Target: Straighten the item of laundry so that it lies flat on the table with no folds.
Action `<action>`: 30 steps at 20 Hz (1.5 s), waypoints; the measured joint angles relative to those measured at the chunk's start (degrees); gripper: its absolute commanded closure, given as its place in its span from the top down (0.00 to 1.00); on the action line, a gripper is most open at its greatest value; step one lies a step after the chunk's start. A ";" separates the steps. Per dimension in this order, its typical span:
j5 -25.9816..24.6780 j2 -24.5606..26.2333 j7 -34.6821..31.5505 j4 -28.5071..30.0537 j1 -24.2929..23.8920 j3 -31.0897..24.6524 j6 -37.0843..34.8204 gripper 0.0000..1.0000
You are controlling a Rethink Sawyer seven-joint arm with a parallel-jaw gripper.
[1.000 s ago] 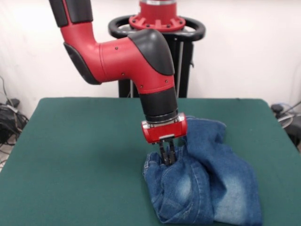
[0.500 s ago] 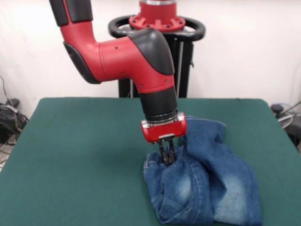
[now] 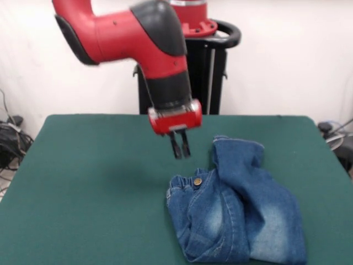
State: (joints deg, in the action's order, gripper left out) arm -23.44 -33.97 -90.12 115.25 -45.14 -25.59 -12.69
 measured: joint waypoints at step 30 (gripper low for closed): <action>2.18 2.03 0.00 3.56 1.76 -2.08 12.24 0.00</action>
State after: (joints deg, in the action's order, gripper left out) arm -21.26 -31.94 -90.12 118.81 -43.38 -27.67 -0.45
